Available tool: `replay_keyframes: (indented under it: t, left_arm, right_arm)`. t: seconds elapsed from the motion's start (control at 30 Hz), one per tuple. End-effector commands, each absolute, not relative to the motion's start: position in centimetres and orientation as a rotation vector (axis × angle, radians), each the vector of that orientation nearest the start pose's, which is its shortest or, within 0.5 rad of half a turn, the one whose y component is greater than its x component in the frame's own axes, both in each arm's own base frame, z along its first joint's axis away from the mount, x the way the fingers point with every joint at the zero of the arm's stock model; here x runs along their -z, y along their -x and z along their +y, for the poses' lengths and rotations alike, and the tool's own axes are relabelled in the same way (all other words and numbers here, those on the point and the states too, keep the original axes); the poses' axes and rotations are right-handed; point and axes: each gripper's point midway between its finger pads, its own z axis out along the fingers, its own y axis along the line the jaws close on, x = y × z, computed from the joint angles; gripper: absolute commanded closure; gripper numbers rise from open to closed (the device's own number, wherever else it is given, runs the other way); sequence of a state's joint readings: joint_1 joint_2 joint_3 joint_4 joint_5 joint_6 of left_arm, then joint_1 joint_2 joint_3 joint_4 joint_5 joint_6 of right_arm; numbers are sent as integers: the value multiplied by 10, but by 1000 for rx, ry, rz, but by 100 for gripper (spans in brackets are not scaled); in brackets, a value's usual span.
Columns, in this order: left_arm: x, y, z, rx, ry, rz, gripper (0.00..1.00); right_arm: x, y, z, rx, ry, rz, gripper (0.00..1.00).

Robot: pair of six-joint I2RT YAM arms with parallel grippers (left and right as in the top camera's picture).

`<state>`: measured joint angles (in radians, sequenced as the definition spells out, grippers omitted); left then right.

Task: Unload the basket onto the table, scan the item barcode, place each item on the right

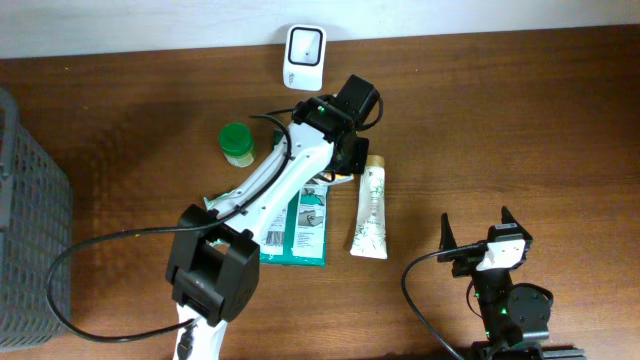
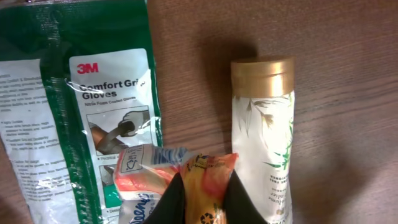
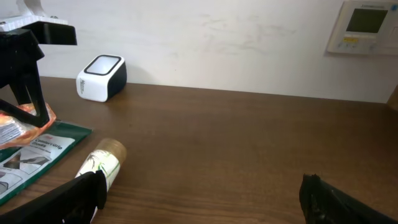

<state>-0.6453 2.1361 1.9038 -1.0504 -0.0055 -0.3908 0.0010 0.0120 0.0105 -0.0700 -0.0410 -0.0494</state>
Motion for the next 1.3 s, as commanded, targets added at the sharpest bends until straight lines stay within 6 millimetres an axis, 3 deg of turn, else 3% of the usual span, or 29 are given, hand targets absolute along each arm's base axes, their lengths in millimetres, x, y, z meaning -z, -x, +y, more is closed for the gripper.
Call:
replay_keyframes:
  t: [0.0,0.1,0.13,0.27,0.3,0.37,0.4,0.5,0.6,0.7,0.83,0.97,1.03,1.07,1.1,1.13,1.17,1.27]
  left_arm:
    - [-98,-381,-301,231,-372,2871,78]
    - [-99,-383,-304,237,-375,2855,51]
    - [-99,-384,-304,235,-374,2852,48]
    - [-107,-395,-294,179,-395,2809,50]
    - [-119,-401,-291,186,-408,2784,50]
    - [-161,-418,-275,203,-391,2710,50]
    - [-191,-429,-261,211,-374,2658,49]
    - [-260,-445,-205,187,-314,2560,45]
    - [-295,-449,-141,108,-285,2523,43]
    - [-295,-449,-93,49,-213,2562,44]
    - [-291,-449,-64,182,-348,2570,50]
    - [-291,-453,-15,147,-209,2581,51]
    - [-289,-454,15,114,-156,2587,75]
    - [-287,-453,26,99,-150,2590,78]
    - [-286,-453,34,90,-140,2594,72]
    - [-284,-452,48,80,-99,2600,41]
    - [-284,-451,55,74,-81,2600,29]
    - [-285,-452,74,49,-50,2586,9]
  right_arm:
    - [-156,-246,8,2,73,1645,2]
    - [-156,-246,8,2,73,1645,2]
    - [-156,-246,8,2,73,1645,2]
    - [-156,-246,8,2,73,1645,2]
    - [-156,-246,8,2,73,1645,2]
    - [-156,-246,8,2,73,1645,2]
    - [-156,-246,8,2,73,1645,2]
    - [-156,-246,8,2,73,1645,1]
    - [-156,-246,8,2,73,1645,2]
    - [-156,-246,8,3,72,1645,2]
    - [-156,-246,5,17,58,1648,2]
    - [-156,-246,5,17,58,1648,2]
    - [-156,-246,5,17,58,1648,2]
    - [-156,-246,5,17,58,1646,2]
    - [-156,-246,5,16,59,1646,2]
    - [-156,-246,8,-7,69,1645,2]
    - [-157,-246,12,-22,83,1644,2]
    - [-159,-245,26,-108,126,1632,2]
